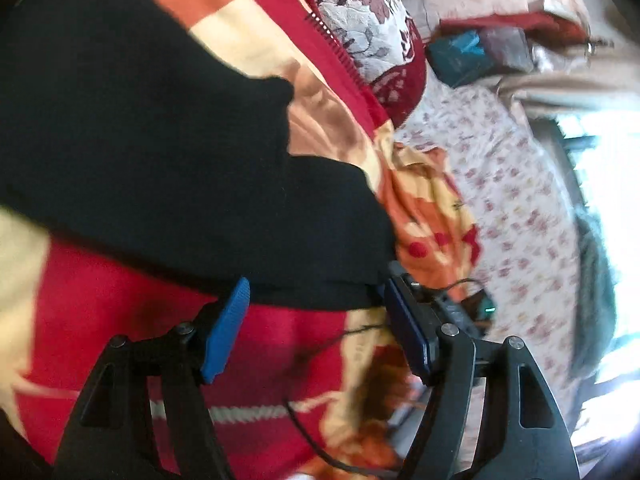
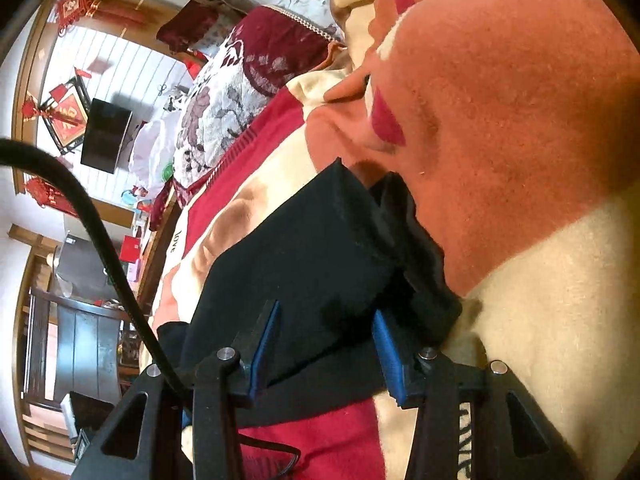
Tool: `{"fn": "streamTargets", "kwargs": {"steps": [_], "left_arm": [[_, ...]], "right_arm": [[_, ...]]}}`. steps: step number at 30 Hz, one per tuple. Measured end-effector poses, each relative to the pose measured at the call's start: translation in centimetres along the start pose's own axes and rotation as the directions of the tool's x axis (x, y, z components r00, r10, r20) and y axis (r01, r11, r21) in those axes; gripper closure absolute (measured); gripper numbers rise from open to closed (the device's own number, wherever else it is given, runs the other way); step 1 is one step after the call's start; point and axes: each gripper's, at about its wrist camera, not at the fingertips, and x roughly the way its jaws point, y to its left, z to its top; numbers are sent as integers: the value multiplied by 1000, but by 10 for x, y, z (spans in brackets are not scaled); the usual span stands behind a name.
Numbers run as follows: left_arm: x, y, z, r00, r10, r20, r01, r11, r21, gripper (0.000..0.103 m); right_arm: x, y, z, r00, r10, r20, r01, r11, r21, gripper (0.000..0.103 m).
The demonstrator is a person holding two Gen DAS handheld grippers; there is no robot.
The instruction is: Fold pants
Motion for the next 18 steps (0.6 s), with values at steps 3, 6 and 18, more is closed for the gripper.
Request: {"fn": "streamTargets", "kwargs": {"steps": [3,6,18], "left_arm": [[7,-8,-2,1000,13,-11,-13,1000,25,32],[20,-8,0,999,32,-17,-31,999,9,32],[49,-2,11,998,44,40,-40,995,-92,33]], "right_arm": [[1,-3,2,1000,15,5,-15,1000,11,59],[2,-6,4,1000,24,10,-25,999,28,59],[6,1,4,999,1,52,0,999,-32,83]]}}
